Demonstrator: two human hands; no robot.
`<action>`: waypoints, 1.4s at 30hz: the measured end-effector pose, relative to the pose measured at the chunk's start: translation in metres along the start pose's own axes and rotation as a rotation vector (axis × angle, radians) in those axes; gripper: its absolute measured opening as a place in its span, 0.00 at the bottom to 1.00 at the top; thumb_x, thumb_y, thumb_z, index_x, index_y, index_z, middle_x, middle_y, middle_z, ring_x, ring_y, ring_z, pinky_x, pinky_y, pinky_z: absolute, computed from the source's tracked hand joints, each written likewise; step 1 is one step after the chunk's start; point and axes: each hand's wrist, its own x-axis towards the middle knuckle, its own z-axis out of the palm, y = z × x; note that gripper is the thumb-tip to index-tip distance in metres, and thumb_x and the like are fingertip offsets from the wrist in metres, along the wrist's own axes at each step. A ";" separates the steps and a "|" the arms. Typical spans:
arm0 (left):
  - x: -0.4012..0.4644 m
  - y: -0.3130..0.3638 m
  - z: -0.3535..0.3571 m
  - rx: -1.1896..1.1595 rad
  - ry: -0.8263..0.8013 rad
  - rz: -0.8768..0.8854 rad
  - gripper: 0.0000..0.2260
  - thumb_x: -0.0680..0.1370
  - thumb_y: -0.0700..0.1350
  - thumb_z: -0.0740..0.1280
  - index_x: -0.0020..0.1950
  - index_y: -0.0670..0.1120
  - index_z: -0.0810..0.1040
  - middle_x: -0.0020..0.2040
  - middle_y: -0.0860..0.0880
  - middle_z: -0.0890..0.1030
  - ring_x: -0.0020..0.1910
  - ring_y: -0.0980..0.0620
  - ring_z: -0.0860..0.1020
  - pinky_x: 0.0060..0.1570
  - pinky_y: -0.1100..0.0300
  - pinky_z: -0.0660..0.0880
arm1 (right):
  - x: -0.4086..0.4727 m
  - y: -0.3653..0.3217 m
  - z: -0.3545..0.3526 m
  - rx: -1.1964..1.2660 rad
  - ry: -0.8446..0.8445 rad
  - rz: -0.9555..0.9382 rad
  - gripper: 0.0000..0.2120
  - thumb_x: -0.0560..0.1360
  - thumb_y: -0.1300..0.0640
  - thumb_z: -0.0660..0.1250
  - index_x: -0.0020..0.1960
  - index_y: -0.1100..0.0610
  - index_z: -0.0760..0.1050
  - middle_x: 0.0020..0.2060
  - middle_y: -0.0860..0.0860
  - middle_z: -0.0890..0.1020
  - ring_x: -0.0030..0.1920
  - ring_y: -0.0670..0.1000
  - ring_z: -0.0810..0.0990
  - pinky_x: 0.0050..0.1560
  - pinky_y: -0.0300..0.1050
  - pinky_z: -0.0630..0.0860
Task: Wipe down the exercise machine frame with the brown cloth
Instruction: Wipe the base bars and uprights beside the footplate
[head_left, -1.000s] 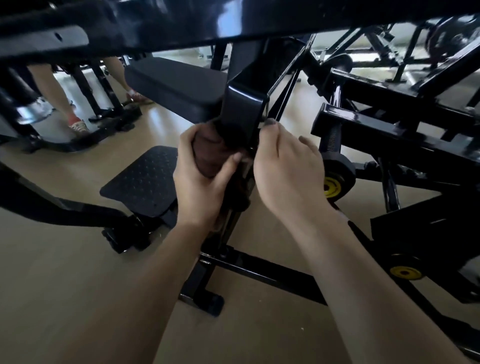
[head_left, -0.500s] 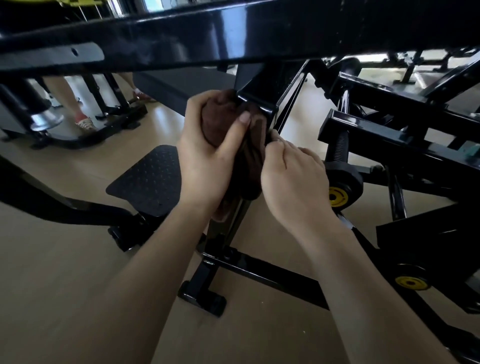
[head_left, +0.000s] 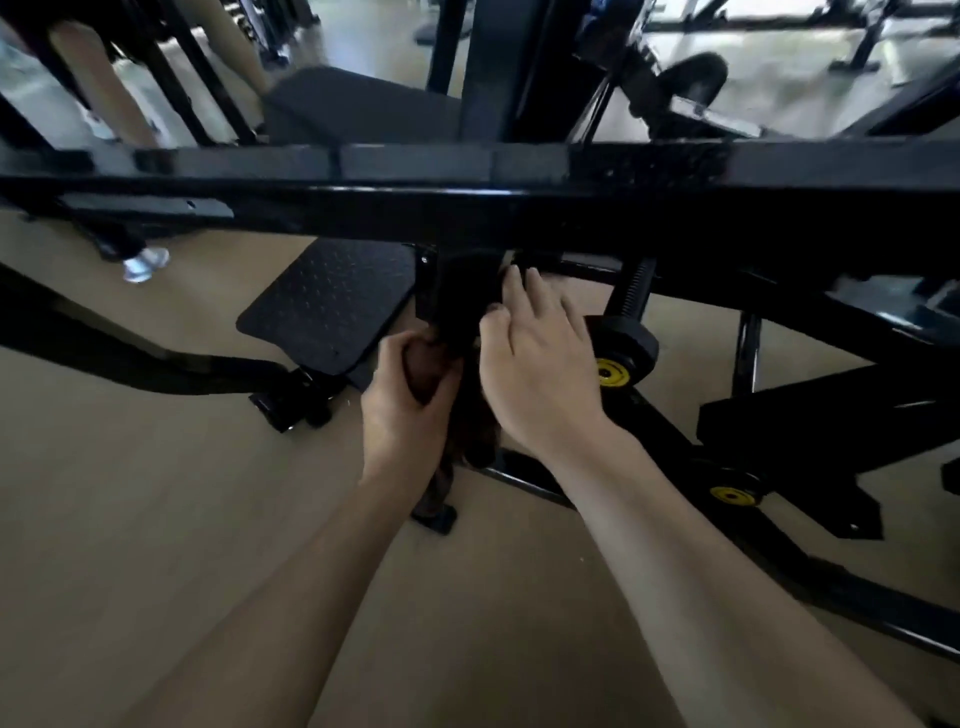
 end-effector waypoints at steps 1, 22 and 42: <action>-0.009 0.010 -0.001 0.036 -0.078 -0.004 0.15 0.77 0.52 0.72 0.58 0.66 0.72 0.51 0.69 0.80 0.49 0.68 0.80 0.43 0.76 0.74 | -0.009 -0.003 -0.002 0.051 -0.022 0.007 0.28 0.86 0.49 0.43 0.84 0.55 0.52 0.83 0.51 0.54 0.83 0.47 0.47 0.83 0.50 0.43; -0.103 0.277 -0.071 -0.706 -0.410 -1.024 0.26 0.84 0.62 0.57 0.71 0.44 0.76 0.65 0.39 0.81 0.64 0.43 0.81 0.56 0.52 0.80 | -0.152 -0.089 -0.200 0.693 -0.251 0.559 0.21 0.70 0.26 0.62 0.59 0.33 0.71 0.55 0.37 0.76 0.55 0.40 0.78 0.52 0.43 0.78; -0.069 0.409 -0.018 -0.436 -0.561 -1.063 0.12 0.80 0.40 0.64 0.63 0.46 0.76 0.56 0.43 0.82 0.54 0.47 0.81 0.40 0.59 0.80 | -0.135 -0.034 -0.334 0.686 -0.110 0.700 0.08 0.84 0.41 0.59 0.51 0.39 0.75 0.43 0.43 0.83 0.43 0.39 0.82 0.43 0.41 0.77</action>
